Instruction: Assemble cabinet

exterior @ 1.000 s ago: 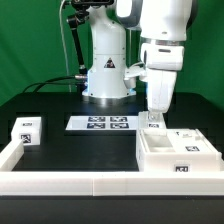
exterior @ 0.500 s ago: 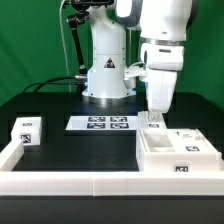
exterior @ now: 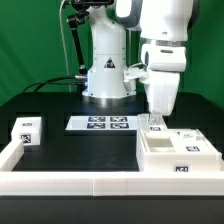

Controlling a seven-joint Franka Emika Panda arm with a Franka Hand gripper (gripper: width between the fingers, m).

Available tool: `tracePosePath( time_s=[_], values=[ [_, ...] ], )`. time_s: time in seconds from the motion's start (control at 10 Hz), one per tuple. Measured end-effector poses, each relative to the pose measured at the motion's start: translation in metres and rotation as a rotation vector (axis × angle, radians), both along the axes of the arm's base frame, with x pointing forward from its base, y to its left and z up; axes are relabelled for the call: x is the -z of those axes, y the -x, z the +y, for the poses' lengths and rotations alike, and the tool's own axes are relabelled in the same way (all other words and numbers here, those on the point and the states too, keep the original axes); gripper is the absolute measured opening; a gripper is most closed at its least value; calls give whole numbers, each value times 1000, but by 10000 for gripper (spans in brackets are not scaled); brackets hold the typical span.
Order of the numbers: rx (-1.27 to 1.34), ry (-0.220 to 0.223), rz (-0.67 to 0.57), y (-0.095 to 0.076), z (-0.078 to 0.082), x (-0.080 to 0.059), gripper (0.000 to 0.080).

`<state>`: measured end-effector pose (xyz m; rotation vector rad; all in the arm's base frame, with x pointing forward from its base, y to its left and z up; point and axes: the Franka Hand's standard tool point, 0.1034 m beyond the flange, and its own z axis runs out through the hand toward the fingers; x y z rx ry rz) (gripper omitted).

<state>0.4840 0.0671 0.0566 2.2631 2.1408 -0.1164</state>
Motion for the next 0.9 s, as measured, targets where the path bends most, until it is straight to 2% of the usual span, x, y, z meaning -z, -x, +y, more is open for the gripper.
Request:
tracePosePath(
  time_s=[0.5, 0.9],
  values=[
    [-2, -2, -12, -34, -1, 1, 71],
    [-2, -1, -12, -38, -2, 1, 70]
  ],
)
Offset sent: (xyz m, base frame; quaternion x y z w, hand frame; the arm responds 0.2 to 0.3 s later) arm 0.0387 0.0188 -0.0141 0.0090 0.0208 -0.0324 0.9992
